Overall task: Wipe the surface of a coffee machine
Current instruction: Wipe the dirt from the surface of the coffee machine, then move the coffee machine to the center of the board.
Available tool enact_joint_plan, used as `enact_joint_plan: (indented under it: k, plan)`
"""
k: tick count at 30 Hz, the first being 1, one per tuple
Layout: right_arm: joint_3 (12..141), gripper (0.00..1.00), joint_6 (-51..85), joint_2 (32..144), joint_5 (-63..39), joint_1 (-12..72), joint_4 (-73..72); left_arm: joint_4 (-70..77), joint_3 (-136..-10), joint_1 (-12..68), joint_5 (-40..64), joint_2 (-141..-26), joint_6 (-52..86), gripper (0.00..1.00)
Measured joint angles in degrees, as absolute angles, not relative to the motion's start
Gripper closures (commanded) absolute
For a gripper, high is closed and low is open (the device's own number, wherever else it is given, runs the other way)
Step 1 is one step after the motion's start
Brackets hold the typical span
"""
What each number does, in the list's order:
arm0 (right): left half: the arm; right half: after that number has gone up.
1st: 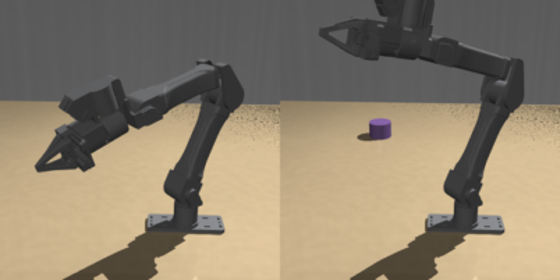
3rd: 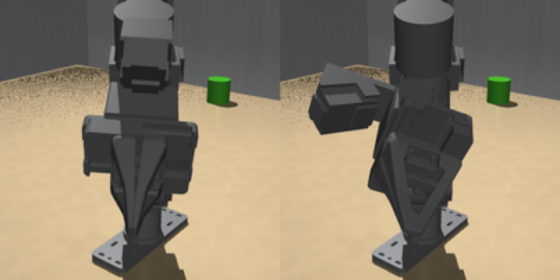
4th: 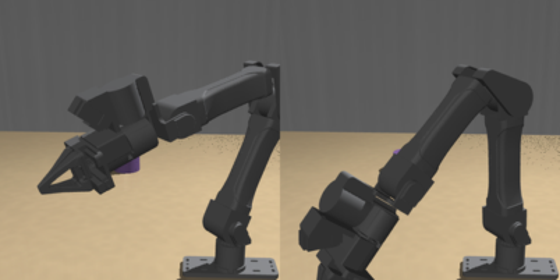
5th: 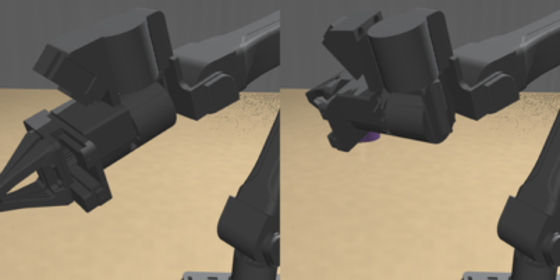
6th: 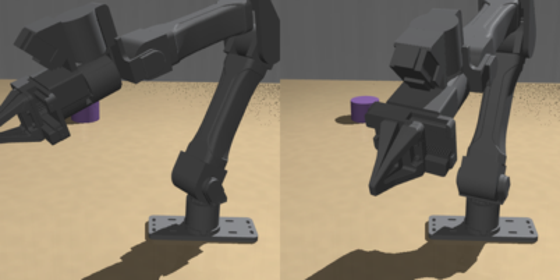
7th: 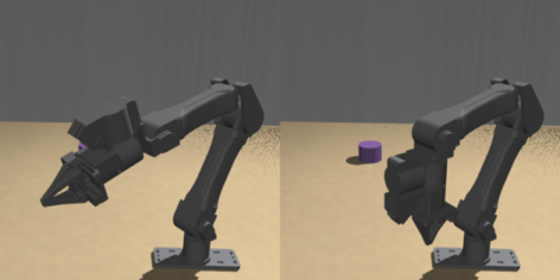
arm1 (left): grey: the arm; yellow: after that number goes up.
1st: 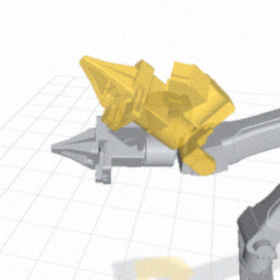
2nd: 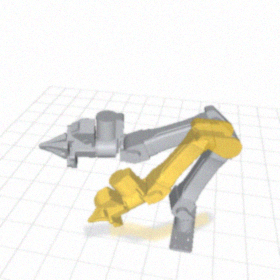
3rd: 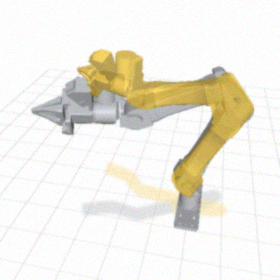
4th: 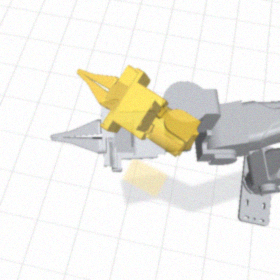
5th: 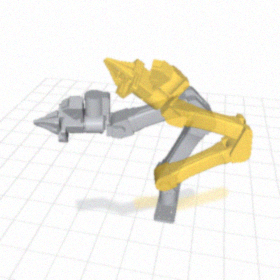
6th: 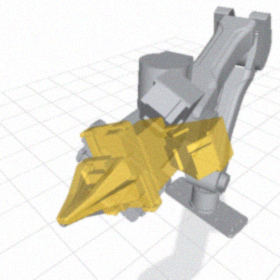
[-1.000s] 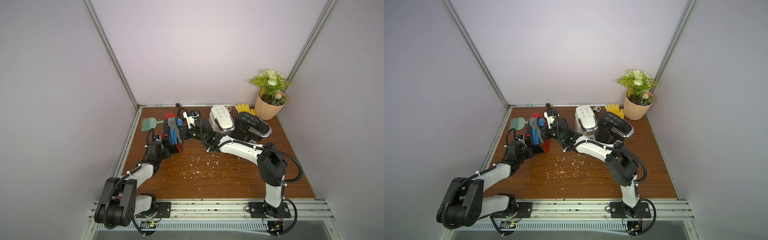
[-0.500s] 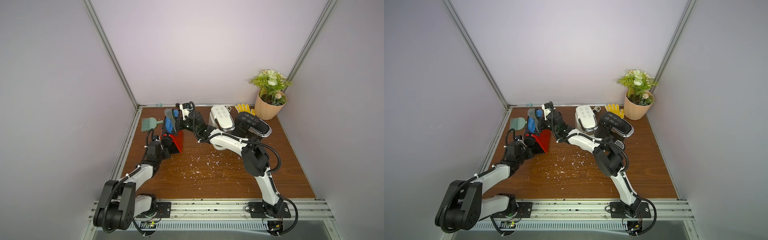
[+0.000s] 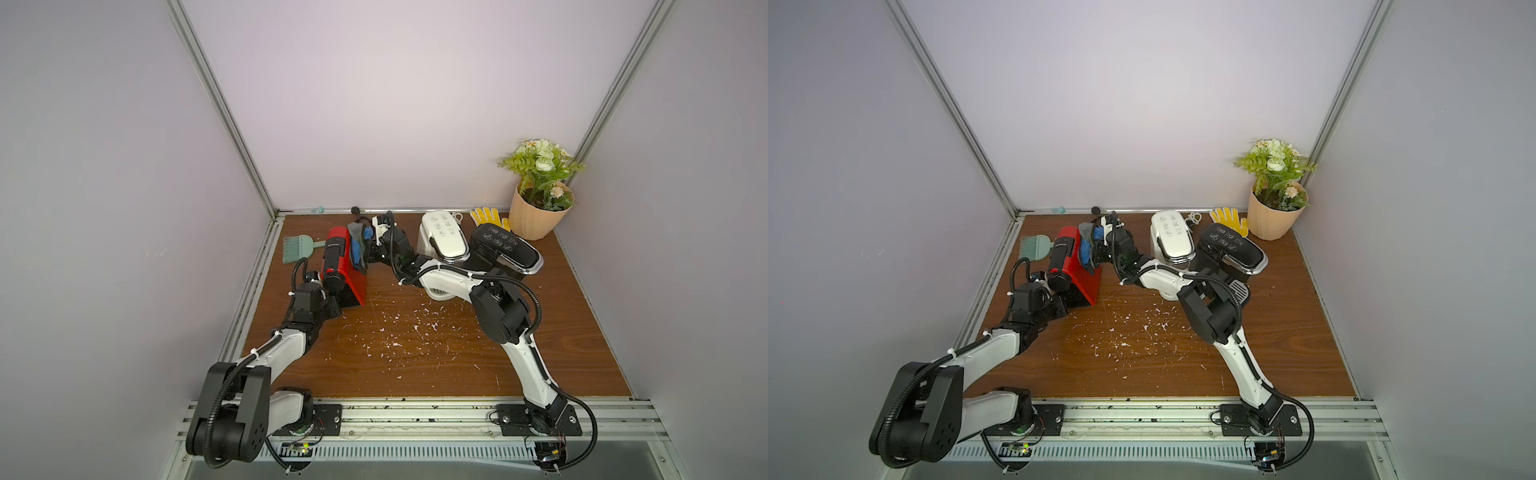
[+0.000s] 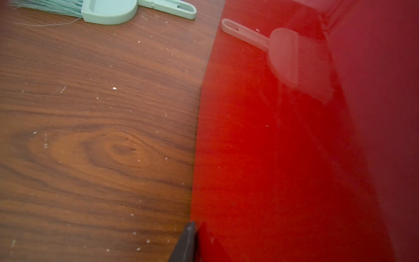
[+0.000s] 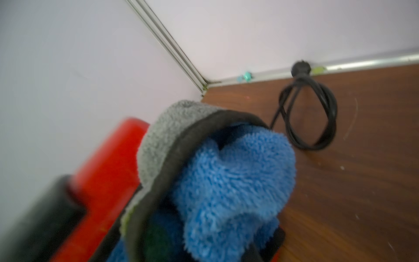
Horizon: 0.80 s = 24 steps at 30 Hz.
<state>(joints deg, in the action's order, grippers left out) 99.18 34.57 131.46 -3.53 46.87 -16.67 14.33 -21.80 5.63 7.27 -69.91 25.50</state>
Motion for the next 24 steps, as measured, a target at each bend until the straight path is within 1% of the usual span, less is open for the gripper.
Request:
enact_joint_plan:
  k: [6,9,16,24]
  plan:
    - [90.0,0.94,35.0,132.1,-4.7,47.3,-15.2,14.3,-21.8,5.7,7.2,-70.1,24.5,1.0]
    - [85.2,0.94,35.7,130.2,-5.0,48.1,-17.6,14.5,-21.8,5.8,7.2,-70.5,24.0,1.0]
    - [73.5,0.94,37.3,118.2,-6.6,52.2,-18.0,15.5,-21.6,8.3,4.9,-71.4,24.3,1.0]
    - [71.1,0.94,38.2,108.0,-7.4,53.3,-17.3,17.2,-21.6,13.5,-1.0,-73.3,27.6,1.0]
